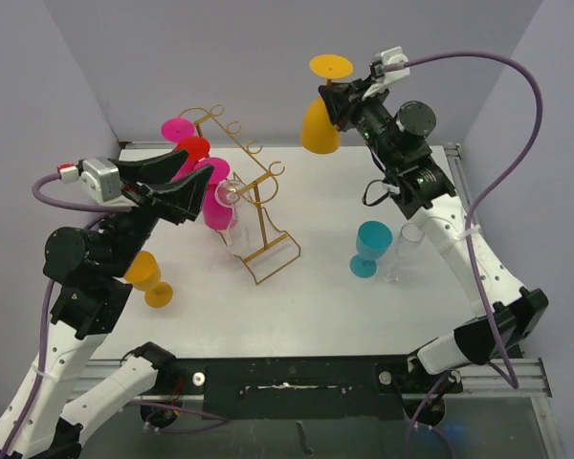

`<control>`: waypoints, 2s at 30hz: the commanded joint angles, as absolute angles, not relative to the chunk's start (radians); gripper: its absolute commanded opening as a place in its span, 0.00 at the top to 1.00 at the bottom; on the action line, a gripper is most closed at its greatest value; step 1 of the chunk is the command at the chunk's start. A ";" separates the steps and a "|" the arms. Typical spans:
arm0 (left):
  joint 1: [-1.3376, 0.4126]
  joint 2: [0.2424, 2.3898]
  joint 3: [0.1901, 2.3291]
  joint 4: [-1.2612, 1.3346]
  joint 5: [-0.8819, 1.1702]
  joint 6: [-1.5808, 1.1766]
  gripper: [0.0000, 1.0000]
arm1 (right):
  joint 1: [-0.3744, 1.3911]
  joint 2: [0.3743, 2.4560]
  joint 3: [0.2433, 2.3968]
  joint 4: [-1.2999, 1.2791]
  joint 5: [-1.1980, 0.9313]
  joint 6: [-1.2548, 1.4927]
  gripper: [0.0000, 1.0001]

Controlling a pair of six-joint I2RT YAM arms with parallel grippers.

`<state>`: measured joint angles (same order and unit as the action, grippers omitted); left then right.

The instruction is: Place the wine glass upside down on the wine glass rack

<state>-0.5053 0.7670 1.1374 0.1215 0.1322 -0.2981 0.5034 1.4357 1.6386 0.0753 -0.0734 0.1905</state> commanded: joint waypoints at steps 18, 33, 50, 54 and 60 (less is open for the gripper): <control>-0.508 0.849 1.215 -0.027 -0.153 -0.184 0.43 | 0.417 1.888 1.914 0.328 -0.532 0.094 1.00; -0.505 0.868 1.221 -0.031 -0.163 -0.187 0.43 | 0.498 2.017 1.970 0.316 -0.607 -0.033 1.00; -0.505 0.872 1.224 -0.035 -0.141 -0.204 0.43 | 0.504 2.087 2.034 0.238 -0.694 -0.064 1.00; -0.503 0.877 1.221 -0.031 -0.142 -0.202 0.43 | 0.503 2.106 2.055 0.223 -0.706 -0.068 1.00; -0.504 0.875 1.220 -0.030 -0.139 -0.202 0.43 | 0.504 2.133 2.083 0.199 -0.732 -0.066 1.00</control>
<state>-0.5049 0.8803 1.1694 -0.0578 -0.1520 -0.2020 0.5053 2.1410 2.0094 0.1783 -0.6949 -0.0536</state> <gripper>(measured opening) 0.574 0.154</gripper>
